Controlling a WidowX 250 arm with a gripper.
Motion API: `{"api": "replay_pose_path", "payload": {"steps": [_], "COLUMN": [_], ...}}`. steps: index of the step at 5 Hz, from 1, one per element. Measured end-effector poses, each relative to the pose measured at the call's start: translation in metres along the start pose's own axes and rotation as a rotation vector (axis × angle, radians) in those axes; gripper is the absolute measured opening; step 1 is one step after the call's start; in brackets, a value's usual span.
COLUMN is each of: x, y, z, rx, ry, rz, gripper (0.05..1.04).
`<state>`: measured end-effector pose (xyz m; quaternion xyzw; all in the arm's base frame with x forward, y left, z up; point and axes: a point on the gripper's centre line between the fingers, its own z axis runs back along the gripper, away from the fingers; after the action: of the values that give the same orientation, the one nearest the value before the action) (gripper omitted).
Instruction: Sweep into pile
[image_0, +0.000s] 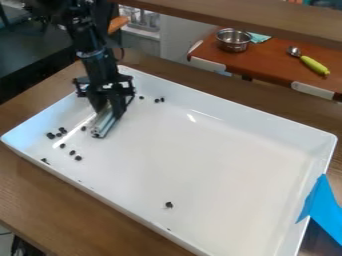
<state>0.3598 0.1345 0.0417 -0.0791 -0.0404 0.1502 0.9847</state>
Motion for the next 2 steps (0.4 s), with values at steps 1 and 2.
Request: {"api": "replay_pose_path", "payload": {"steps": [1, 2], "x": [-0.025, -0.045], "y": [-0.018, -0.067], "z": [0.011, 0.053], "rx": [-0.086, -0.179], "ry": [0.044, -0.019], "rz": [-0.01, -0.057], "gripper": [0.39, 0.39]}}
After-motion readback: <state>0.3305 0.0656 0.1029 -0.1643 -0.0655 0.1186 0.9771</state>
